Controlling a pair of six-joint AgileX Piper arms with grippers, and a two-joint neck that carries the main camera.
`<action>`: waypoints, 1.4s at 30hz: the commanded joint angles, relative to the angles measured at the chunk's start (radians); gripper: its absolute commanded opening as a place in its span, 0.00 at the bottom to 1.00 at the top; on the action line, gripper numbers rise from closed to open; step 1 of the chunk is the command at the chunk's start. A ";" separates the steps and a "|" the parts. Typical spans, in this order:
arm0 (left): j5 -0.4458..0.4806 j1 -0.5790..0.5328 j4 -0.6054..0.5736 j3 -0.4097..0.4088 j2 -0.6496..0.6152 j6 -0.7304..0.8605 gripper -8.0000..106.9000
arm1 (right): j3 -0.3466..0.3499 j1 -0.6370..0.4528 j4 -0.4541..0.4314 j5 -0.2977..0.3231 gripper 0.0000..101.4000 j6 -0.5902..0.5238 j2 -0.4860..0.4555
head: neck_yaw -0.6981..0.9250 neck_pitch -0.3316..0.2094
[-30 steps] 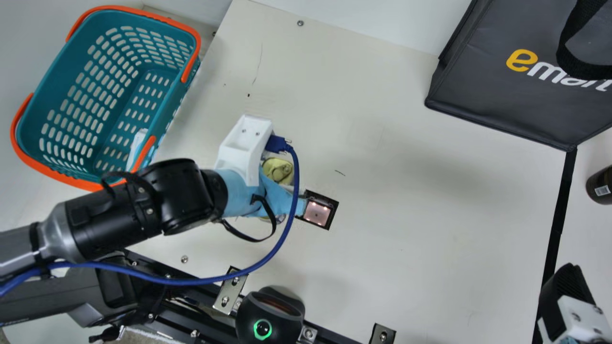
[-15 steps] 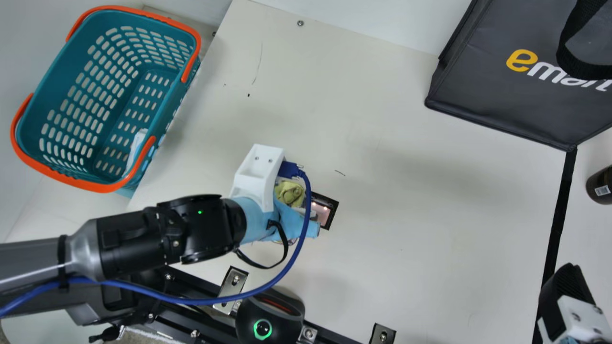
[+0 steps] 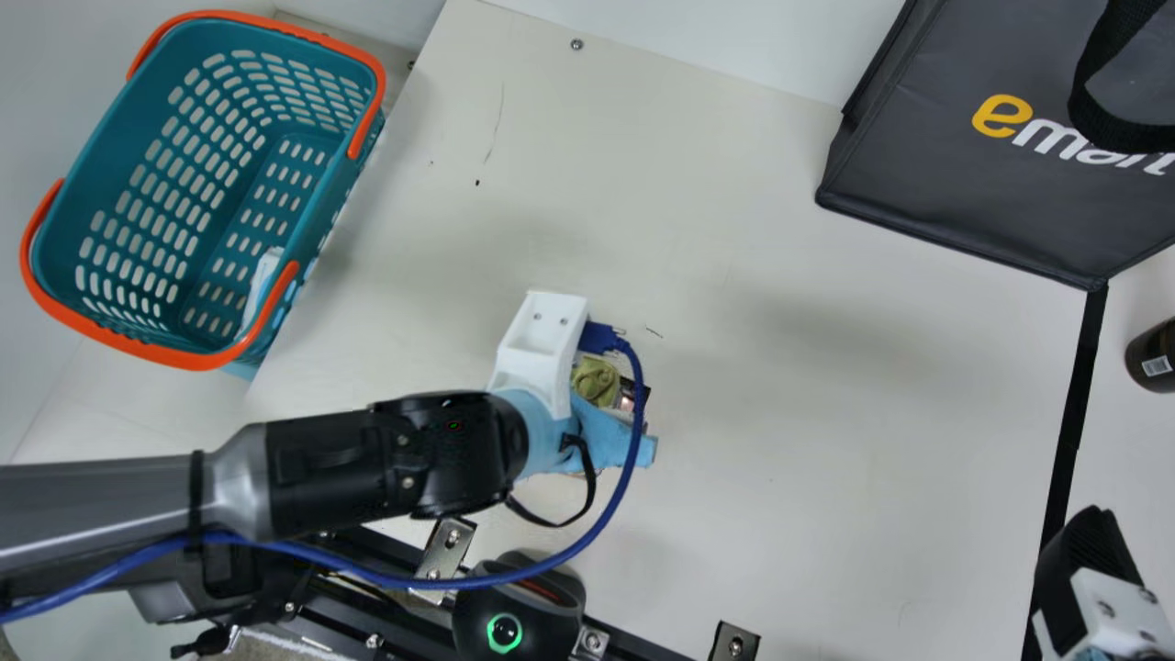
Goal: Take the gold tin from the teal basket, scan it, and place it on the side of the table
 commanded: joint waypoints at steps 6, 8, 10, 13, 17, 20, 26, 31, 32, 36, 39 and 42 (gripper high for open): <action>0.010 0.033 -0.020 -0.125 0.117 0.058 0.00 | 0.000 0.000 0.000 0.000 0.94 0.000 0.000 | 0.002 -0.029; 0.012 0.042 -0.024 -0.159 0.152 0.070 0.00 | 0.000 0.000 0.000 0.000 0.94 0.000 0.000 | 0.002 -0.029; 0.014 0.048 -0.026 -0.191 0.187 0.077 0.00 | 0.000 0.000 0.000 0.000 0.94 0.000 0.000 | 0.002 -0.029; 0.016 0.055 -0.026 -0.240 0.239 0.080 0.00 | 0.000 0.000 0.000 0.000 0.94 0.000 0.000 | 0.002 -0.029; 0.021 0.058 -0.023 -0.305 0.305 0.073 0.00 | 0.000 0.000 0.000 0.000 0.94 0.000 0.000 | 0.002 -0.029; 0.026 0.058 -0.020 -0.352 0.353 0.061 0.00 | 0.000 0.000 0.000 0.000 0.94 0.000 0.000 | 0.002 -0.029; 0.040 0.048 -0.012 -0.438 0.437 0.017 0.00 | 0.000 0.000 0.000 0.000 0.94 0.000 0.000 | 0.002 -0.029; 0.047 0.031 -0.008 -0.492 0.493 -0.027 0.00 | 0.000 0.000 0.000 0.000 0.94 0.000 0.000 | 0.002 -0.029; 0.047 0.028 -0.007 -0.500 0.502 -0.036 0.00 | 0.000 0.000 0.000 0.000 0.94 0.000 0.000 | 0.002 -0.029; 0.047 0.014 0.000 -0.529 0.533 -0.071 0.00 | 0.000 0.000 0.000 0.000 0.94 0.000 0.000 | 0.002 -0.029; 0.047 0.005 0.006 -0.543 0.554 -0.092 0.00 | 0.000 0.000 0.000 0.000 0.94 0.000 0.000 | 0.002 -0.029; 0.048 -0.003 0.012 -0.553 0.570 -0.109 0.06 | 0.000 0.000 0.000 0.000 0.94 0.000 0.000 | 0.002 -0.029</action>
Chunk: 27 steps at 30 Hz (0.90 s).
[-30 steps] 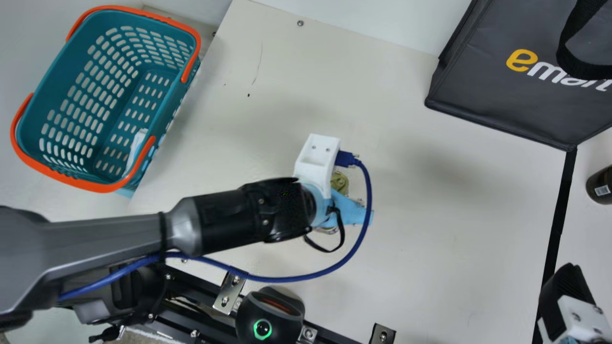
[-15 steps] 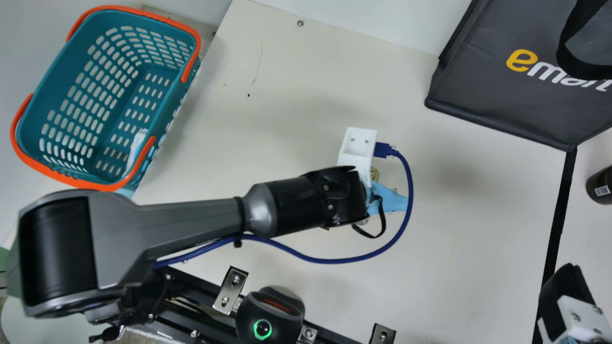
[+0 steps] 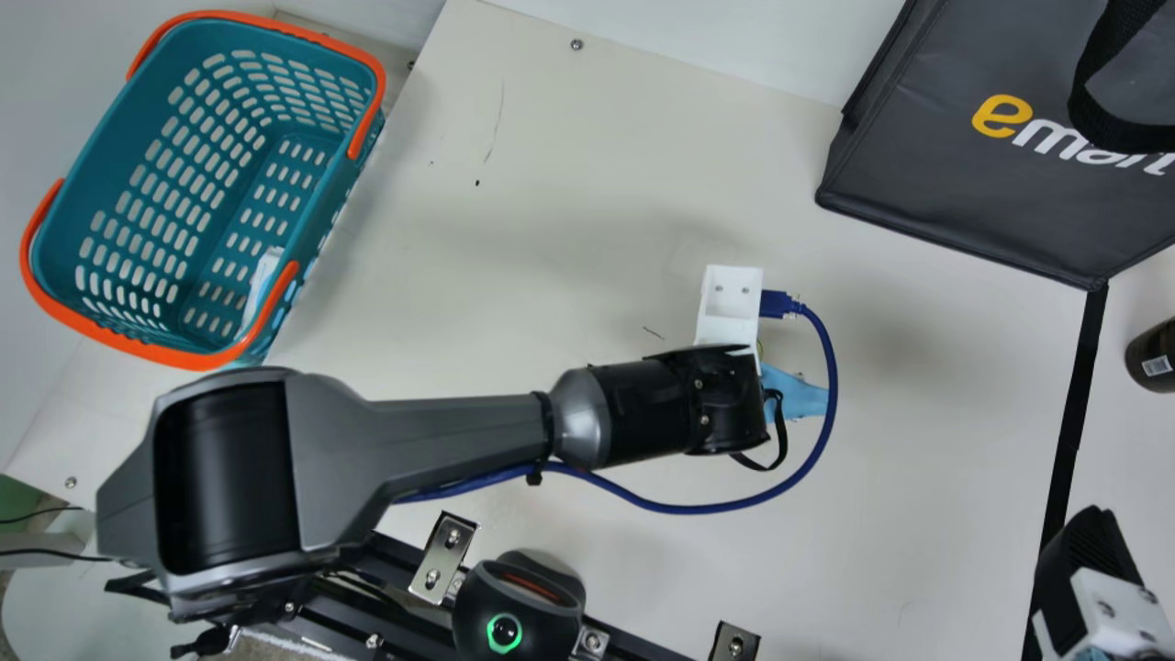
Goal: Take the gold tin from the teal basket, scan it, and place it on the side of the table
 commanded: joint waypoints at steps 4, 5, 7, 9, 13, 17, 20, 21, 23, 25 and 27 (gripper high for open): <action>0.002 -0.009 0.006 -0.009 0.019 -0.021 0.17 | 0.000 0.000 0.000 0.000 0.94 0.000 0.000 | 0.002 -0.029; 0.002 -0.010 0.007 -0.010 0.021 -0.025 0.20 | 0.000 0.000 0.000 0.000 0.94 0.000 0.000 | 0.002 -0.029; 0.003 -0.013 0.007 -0.011 0.026 -0.032 0.26 | 0.000 0.000 0.000 0.000 0.94 0.000 0.000 | 0.002 -0.029; 0.003 -0.015 0.008 -0.011 0.029 -0.039 0.32 | 0.000 0.000 0.000 0.000 0.94 0.000 0.000 | 0.002 -0.029; 0.001 -0.018 0.009 -0.009 0.031 -0.050 0.44 | 0.000 0.000 0.000 0.000 0.94 0.000 0.000 | 0.002 -0.029; -0.003 -0.021 0.009 -0.005 0.030 -0.059 0.55 | 0.000 0.000 0.000 0.000 0.94 0.000 0.000 | 0.002 -0.029; -0.009 -0.021 0.008 -0.001 0.029 -0.065 0.64 | 0.000 0.000 0.000 0.000 0.94 0.000 0.000 | 0.002 -0.029; -0.012 -0.021 0.006 0.000 0.028 -0.066 0.67 | 0.000 0.000 0.000 0.000 0.94 0.000 0.000 | 0.002 -0.029; -0.021 -0.019 0.002 0.005 0.024 -0.065 0.73 | 0.000 0.000 0.000 0.000 0.94 0.000 0.000 | 0.002 -0.029; -0.031 -0.016 -0.003 0.013 0.018 -0.062 0.78 | 0.000 0.000 0.000 0.000 0.94 0.000 0.000 | 0.002 -0.029; -0.044 -0.012 -0.004 0.024 0.006 -0.055 0.84 | 0.000 0.000 0.000 0.000 0.94 0.000 0.000 | 0.002 -0.029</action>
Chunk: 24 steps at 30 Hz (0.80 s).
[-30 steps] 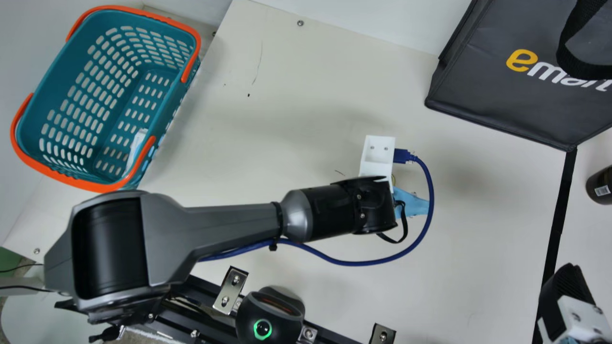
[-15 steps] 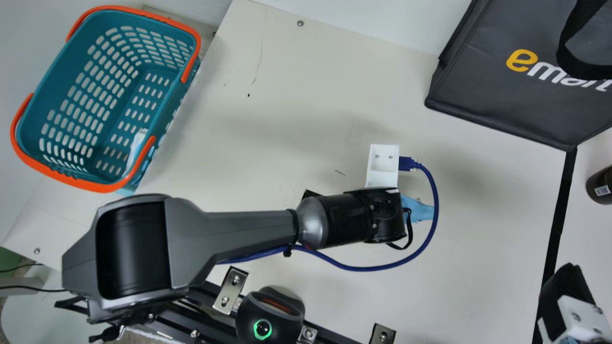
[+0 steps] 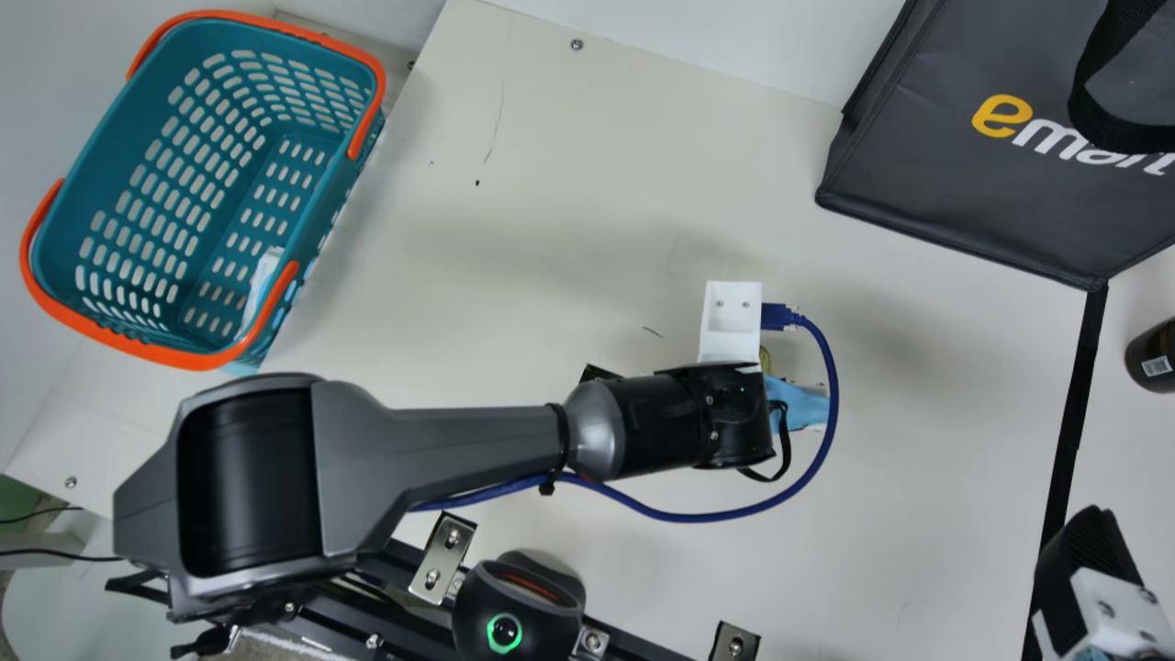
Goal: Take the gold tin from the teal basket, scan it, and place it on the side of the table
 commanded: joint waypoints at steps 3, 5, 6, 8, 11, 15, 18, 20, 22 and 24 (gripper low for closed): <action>-0.038 0.015 -0.024 0.034 -0.037 0.038 0.85 | 0.000 0.000 0.000 0.000 0.94 0.000 0.000 | 0.002 -0.029; -0.066 0.029 -0.057 0.061 -0.067 0.080 0.85 | 0.000 0.000 0.000 0.000 0.94 0.000 0.000 | 0.002 -0.029; -0.081 0.037 -0.075 0.076 -0.085 0.107 0.85 | 0.000 0.000 0.000 0.000 0.94 0.000 0.000 | 0.002 -0.029; -0.113 0.056 -0.119 0.109 -0.123 0.171 0.85 | 0.000 0.000 0.000 0.000 0.94 0.000 0.000 | 0.002 -0.029; -0.155 0.091 -0.197 0.165 -0.188 0.288 0.85 | 0.000 0.000 0.000 0.000 0.94 0.000 0.000 | 0.002 -0.029; -0.190 0.146 -0.311 0.240 -0.280 0.467 0.85 | 0.000 0.000 0.000 0.000 0.94 0.000 0.000 | 0.002 -0.029; -0.192 0.195 -0.388 0.289 -0.346 0.600 0.85 | 0.000 0.000 0.000 0.000 0.94 0.000 0.000 | 0.002 -0.029; -0.182 0.233 -0.429 0.317 -0.387 0.681 0.85 | 0.000 0.000 0.000 0.000 0.94 0.000 0.000 | 0.002 -0.029; -0.169 0.271 -0.460 0.341 -0.427 0.752 0.85 | 0.000 0.000 0.000 0.000 0.94 0.000 0.000 | 0.002 -0.029; -0.154 0.312 -0.487 0.364 -0.464 0.818 0.85 | 0.000 0.000 0.000 0.000 0.94 0.000 0.000 | 0.002 -0.029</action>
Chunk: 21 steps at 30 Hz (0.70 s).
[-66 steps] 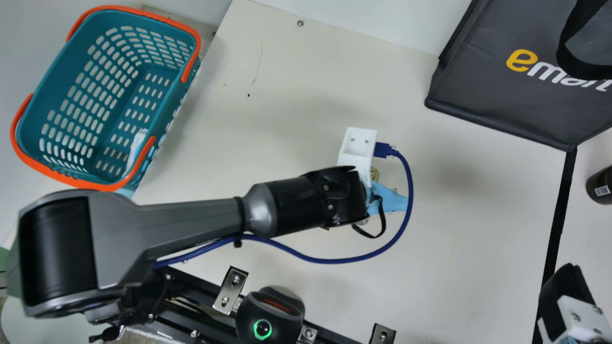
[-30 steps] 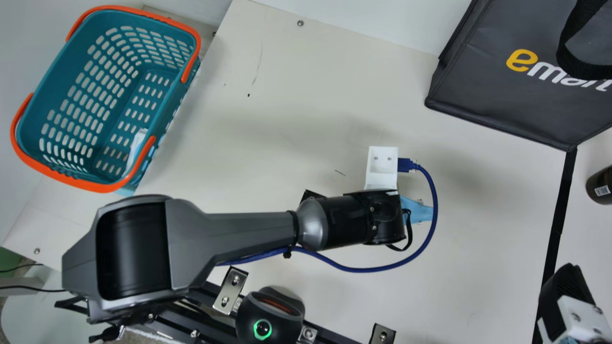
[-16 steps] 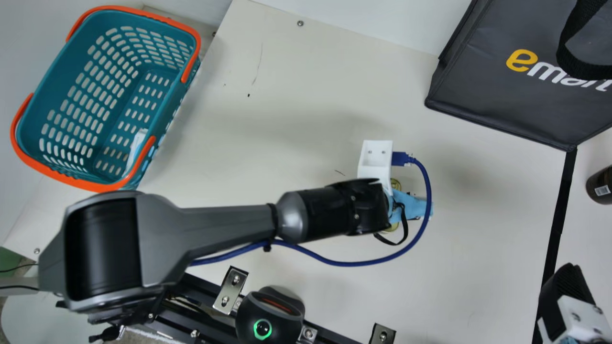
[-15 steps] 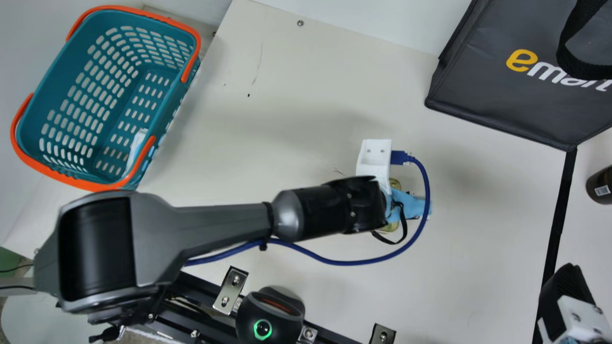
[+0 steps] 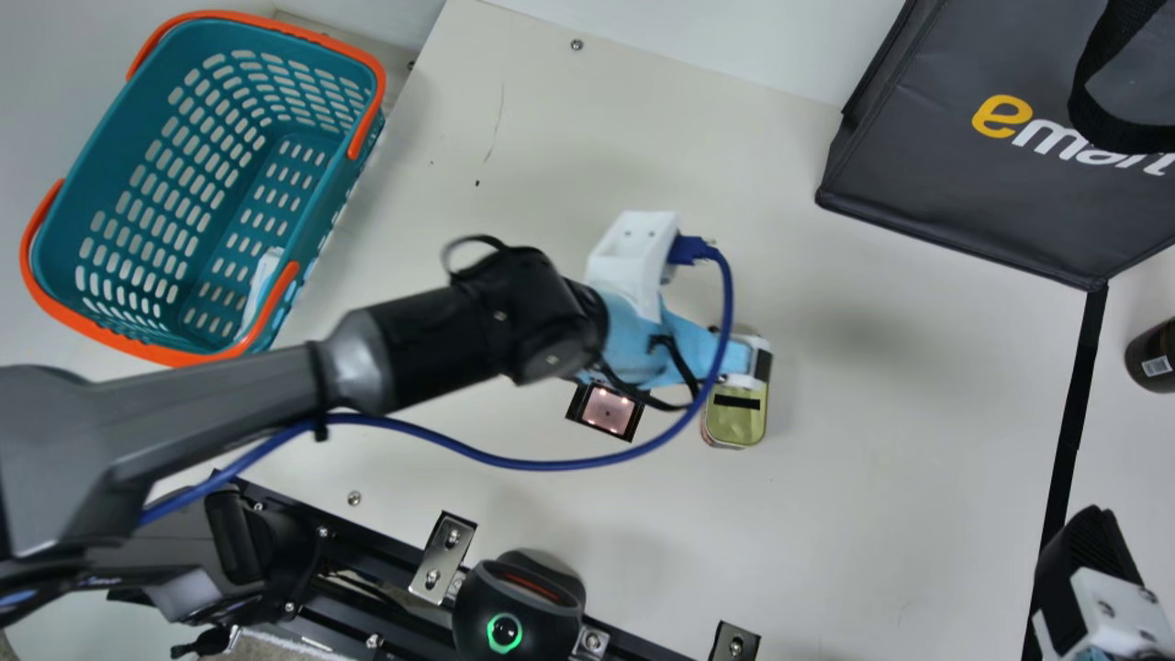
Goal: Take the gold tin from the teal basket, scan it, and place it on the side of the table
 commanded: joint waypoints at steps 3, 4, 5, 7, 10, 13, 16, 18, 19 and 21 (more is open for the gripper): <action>0.032 0.096 -0.059 0.043 -0.087 0.227 0.85 | 0.000 0.000 0.000 0.000 0.94 0.000 0.000 | 0.002 -0.029; 0.041 0.117 -0.067 0.051 -0.103 0.255 0.85 | 0.000 0.000 0.000 0.000 0.94 0.000 0.000 | 0.002 -0.029; 0.050 0.137 -0.073 0.059 -0.120 0.279 0.85 | 0.000 0.000 0.000 0.000 0.94 0.000 0.000 | 0.002 -0.029; 0.069 0.177 -0.082 0.073 -0.152 0.327 0.85 | 0.000 0.000 0.000 0.000 0.94 0.000 0.000 | 0.002 -0.029; 0.098 0.234 -0.083 0.086 -0.198 0.385 0.85 | 0.000 0.000 0.000 0.000 0.94 0.000 0.000 | 0.002 -0.029; 0.127 0.288 -0.078 0.098 -0.244 0.431 0.85 | 0.000 0.000 0.000 0.000 0.94 0.000 0.000 | 0.002 -0.029; 0.153 0.337 -0.063 0.111 -0.292 0.468 0.85 | 0.000 0.000 0.000 0.000 0.94 0.000 0.000 | 0.002 -0.029; 0.168 0.368 -0.051 0.119 -0.323 0.490 0.85 | 0.000 0.000 0.000 0.000 0.94 0.000 0.000 | 0.002 -0.029; 0.175 0.383 -0.044 0.123 -0.339 0.499 0.85 | 0.000 0.000 0.000 0.000 0.94 0.000 0.000 | 0.002 -0.029; 0.188 0.411 -0.025 0.131 -0.369 0.513 0.85 | 0.000 0.000 0.000 0.000 0.94 0.000 0.000 | 0.002 -0.029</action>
